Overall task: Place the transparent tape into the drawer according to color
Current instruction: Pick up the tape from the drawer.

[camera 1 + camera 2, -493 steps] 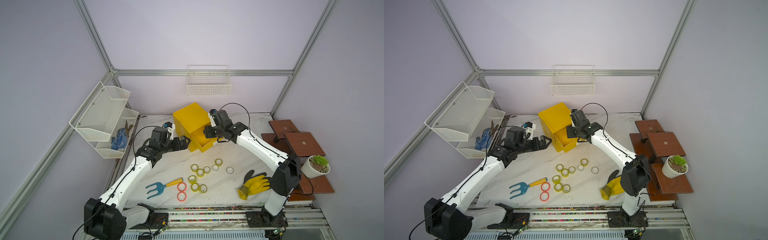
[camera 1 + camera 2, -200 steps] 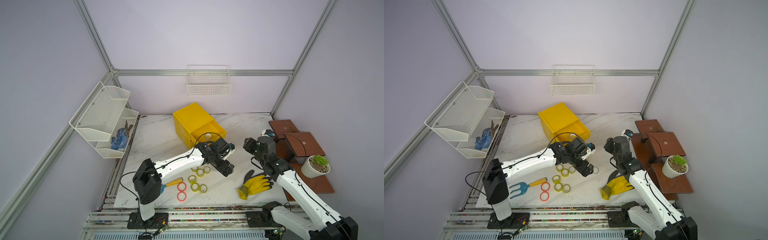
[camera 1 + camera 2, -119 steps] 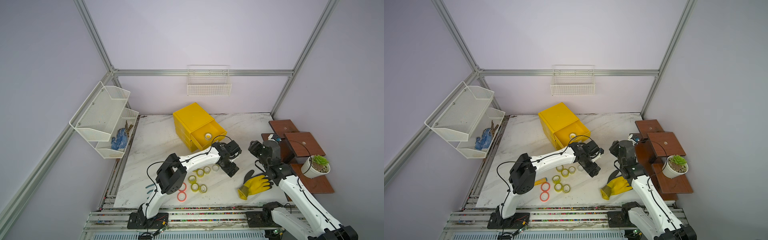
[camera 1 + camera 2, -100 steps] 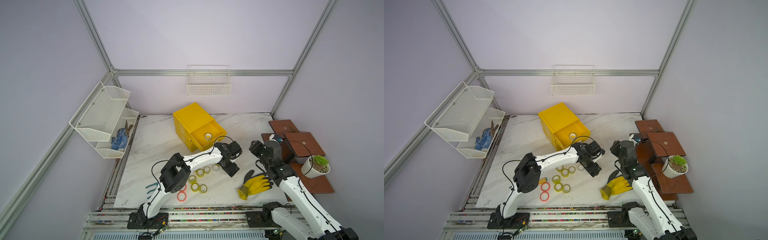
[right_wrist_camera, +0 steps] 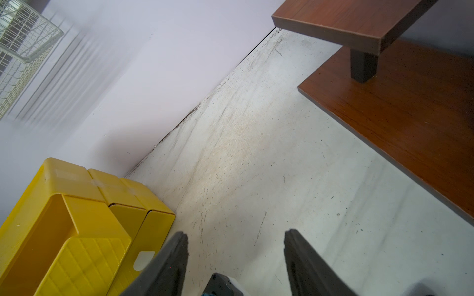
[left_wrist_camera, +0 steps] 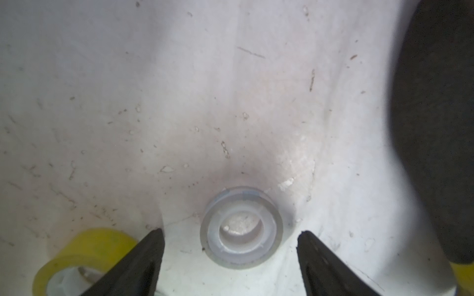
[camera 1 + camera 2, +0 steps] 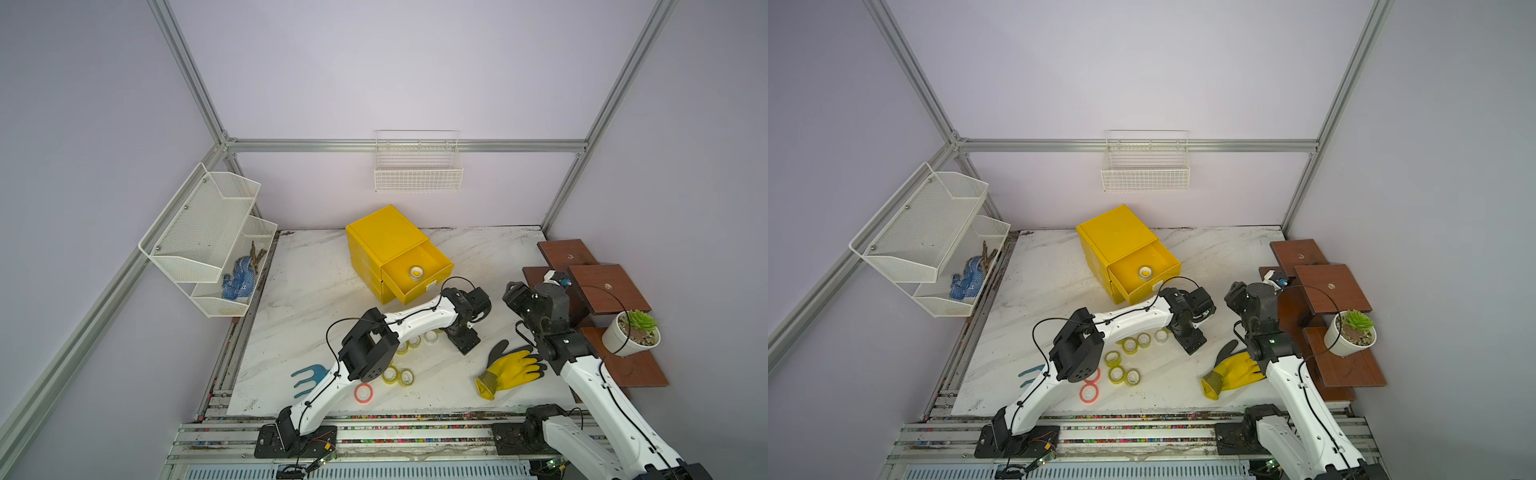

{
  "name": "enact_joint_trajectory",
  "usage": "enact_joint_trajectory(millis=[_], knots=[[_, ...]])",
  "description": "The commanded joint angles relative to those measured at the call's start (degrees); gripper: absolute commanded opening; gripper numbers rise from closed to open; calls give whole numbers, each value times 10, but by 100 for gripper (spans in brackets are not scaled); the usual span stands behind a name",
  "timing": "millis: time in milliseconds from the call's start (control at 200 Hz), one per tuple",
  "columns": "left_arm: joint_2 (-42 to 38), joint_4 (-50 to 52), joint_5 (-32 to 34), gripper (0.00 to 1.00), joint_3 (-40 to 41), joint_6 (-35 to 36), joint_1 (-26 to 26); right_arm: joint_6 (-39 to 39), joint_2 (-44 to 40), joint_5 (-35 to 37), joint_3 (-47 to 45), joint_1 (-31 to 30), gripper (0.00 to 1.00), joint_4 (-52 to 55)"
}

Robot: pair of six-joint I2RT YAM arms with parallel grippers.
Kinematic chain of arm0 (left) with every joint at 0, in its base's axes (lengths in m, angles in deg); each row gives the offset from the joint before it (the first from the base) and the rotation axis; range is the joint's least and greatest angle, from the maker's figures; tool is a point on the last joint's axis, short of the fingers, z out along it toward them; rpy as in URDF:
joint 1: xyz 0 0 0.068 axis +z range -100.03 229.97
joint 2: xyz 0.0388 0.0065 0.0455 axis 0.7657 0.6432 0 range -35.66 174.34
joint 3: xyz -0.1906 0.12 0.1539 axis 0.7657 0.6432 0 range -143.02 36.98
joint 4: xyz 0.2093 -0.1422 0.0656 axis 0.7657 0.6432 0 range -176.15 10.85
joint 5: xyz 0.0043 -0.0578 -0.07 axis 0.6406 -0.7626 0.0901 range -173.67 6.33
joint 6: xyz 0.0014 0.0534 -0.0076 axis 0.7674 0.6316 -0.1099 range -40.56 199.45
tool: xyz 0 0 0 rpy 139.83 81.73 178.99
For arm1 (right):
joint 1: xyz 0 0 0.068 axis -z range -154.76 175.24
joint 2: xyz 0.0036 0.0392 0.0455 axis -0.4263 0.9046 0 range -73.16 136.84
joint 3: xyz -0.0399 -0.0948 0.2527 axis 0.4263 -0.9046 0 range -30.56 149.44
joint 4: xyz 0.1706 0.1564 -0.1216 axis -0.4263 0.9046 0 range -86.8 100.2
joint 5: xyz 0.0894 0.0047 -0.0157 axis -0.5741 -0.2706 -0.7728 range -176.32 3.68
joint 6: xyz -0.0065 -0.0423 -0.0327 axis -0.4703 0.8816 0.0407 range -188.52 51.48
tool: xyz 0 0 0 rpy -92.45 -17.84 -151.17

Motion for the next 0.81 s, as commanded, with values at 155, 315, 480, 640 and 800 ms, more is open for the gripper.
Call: enact_joint_trajectory(millis=[155,315,480,640,800], knots=[[23,15,16,76,-22,18,-12,6,-7,-20,-2,16,65,-24],[29,16,24,70,-11,19,-23,3,-1,-28,-3,22,65,-28],[32,15,38,59,-4,22,-34,1,1,-34,-4,24,65,-31],[31,15,43,50,-4,23,-37,0,5,-36,-4,26,64,-31],[21,15,74,45,-6,17,-37,1,4,-37,-4,27,65,-31]])
